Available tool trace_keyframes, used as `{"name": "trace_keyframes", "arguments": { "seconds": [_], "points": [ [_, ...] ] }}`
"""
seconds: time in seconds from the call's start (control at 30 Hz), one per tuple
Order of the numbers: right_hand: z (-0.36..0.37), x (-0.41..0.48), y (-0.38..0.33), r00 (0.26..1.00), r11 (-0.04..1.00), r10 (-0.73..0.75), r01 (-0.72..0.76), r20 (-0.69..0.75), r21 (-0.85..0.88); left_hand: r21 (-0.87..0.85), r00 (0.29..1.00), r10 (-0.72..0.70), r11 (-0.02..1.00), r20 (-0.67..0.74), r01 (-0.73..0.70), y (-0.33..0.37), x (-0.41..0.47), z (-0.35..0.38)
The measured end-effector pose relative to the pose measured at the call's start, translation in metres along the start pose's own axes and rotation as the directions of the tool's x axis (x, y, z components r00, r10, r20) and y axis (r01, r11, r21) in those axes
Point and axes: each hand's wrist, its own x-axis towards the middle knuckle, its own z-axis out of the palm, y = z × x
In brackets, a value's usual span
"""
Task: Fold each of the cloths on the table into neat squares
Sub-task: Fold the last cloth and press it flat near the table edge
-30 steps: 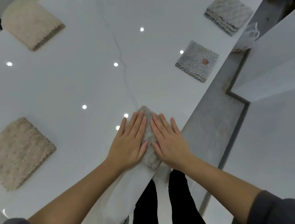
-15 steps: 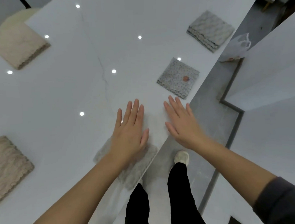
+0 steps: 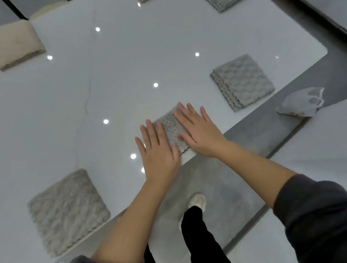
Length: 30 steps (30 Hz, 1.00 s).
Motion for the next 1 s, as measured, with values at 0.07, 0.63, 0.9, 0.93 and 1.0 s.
{"name": "trace_keyframes", "arguments": {
  "seconds": [0.07, 0.63, 0.9, 0.93, 1.0],
  "points": [
    [0.001, 0.012, 0.008, 0.997, 0.997, -0.073, 0.074, 0.034, -0.031, -0.018, 0.996, -0.081, 0.997, -0.022, 0.081, 0.009, 0.008, 0.009],
    [0.007, 0.003, 0.021, 0.967, 0.95, -0.248, 0.255, 0.058, -0.181, 0.179, 0.997, -0.049, 0.982, -0.056, 0.058, 0.019, 0.002, 0.018],
    [0.006, 0.002, 0.021, 0.952, 0.93, -0.298, 0.307, 0.075, -0.202, 0.208, 1.0, -0.011, 0.978, -0.015, 0.014, 0.016, -0.001, 0.016],
    [0.005, 0.002, 0.021, 0.951, 0.931, -0.3, 0.31, 0.078, -0.193, 0.205, 1.0, -0.013, 0.979, -0.007, 0.014, 0.016, -0.001, 0.015],
    [0.0, 0.002, 0.024, 0.951, 0.933, -0.302, 0.308, 0.064, -0.187, 0.184, 1.0, -0.003, 0.983, 0.003, 0.002, 0.016, 0.0, 0.008]
  ]
}}
